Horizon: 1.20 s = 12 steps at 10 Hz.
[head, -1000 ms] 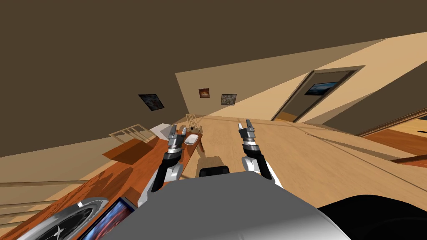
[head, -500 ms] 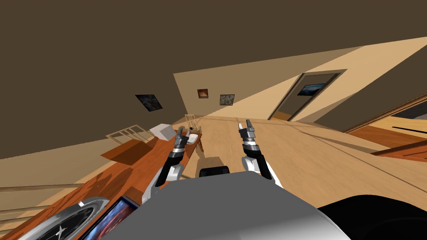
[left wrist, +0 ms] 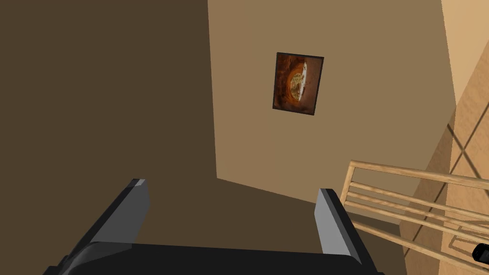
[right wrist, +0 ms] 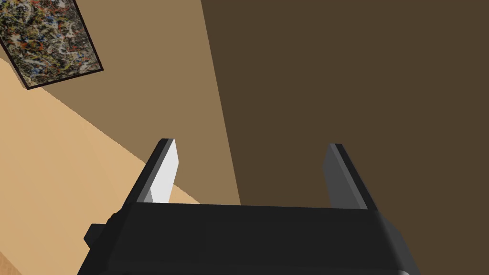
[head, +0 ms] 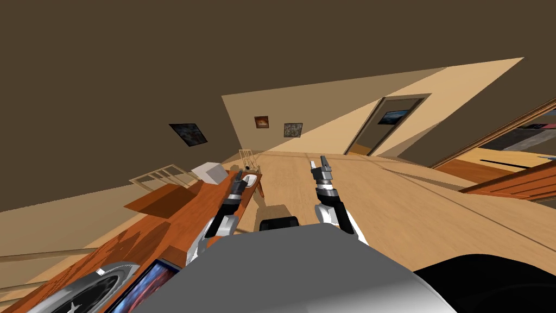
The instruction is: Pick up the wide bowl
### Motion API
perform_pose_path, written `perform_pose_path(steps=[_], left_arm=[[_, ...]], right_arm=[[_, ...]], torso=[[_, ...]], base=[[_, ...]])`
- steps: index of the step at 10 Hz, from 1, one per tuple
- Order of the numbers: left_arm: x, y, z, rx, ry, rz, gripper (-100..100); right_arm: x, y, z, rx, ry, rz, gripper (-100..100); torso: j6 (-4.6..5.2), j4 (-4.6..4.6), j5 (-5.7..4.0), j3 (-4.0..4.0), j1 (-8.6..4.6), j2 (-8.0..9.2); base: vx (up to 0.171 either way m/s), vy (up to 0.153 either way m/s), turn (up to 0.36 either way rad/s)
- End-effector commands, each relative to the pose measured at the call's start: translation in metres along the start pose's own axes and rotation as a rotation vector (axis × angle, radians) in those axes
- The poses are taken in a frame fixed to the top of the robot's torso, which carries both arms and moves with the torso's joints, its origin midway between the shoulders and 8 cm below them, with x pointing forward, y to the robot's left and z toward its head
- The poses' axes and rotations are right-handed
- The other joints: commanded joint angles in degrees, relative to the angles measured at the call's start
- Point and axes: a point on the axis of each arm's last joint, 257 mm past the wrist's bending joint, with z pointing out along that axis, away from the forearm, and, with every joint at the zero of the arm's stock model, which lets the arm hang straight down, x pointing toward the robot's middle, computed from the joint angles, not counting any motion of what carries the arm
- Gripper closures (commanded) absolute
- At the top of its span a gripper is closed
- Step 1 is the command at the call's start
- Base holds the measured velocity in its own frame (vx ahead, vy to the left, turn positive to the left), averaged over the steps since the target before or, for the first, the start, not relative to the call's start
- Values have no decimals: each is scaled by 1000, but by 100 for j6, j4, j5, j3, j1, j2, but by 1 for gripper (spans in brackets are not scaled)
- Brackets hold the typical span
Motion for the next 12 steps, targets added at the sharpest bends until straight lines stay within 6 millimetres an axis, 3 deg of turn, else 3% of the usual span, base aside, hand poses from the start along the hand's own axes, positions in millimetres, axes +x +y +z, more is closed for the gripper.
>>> perform_pose_path(steps=[1, 2, 3, 4, 5, 6, 9, 11, 12], left_arm=[[-4, 19, -2, -45, -3, -1, -100], [-9, 40, -4, -101, -2, -5, -100], [-11, 45, -6, -114, -6, -4, -100], [-18, 69, -10, -178, -9, -5, -100], [-19, 71, -11, -182, -10, -5, -100], [-25, 91, -15, -240, -13, -6, -100], [-37, 120, -24, -316, -25, -4, -100], [-55, 157, -35, -429, -42, -2, -100], [-58, 164, -39, -445, -49, 0, -100]], right_arm=[[0, 0, 0, 0, 0, 0, 0], [0, 0, 0, 0, 0, 0, 0], [0, 0, 0, 0, 0, 0, 0], [0, 0, 0, 0, 0, 0, 0], [0, 0, 0, 0, 0, 0, 0], [0, 0, 0, 0, 0, 0, 0], [0, 0, 0, 0, 0, 0, 0], [0, 0, 0, 0, 0, 0, 0], [0, 0, 0, 0, 0, 0, 0]], torso=[[0, 0, 0, 0, 0, 0], [-2, -1, 0, -2, -3, -3], [0, -1, 0, -3, -1, -4], [-2, -1, 0, -3, -1, -6], [0, -1, 0, -4, 1, -7], [-3, -2, 0, -4, 1, -8], [-1, -2, 0, -4, 1, -8], [0, -2, 0, -7, 3, -13], [-1, -3, 2, -7, 9, -12]], base=[[-26, 13, -45], [-27, 18, -82], [-25, 19, -55], [-22, 23, -105], [-17, 23, -49], [-21, 18, -110], [-18, 22, -63], [-10, 35, -137], [-7, 38, -55]])
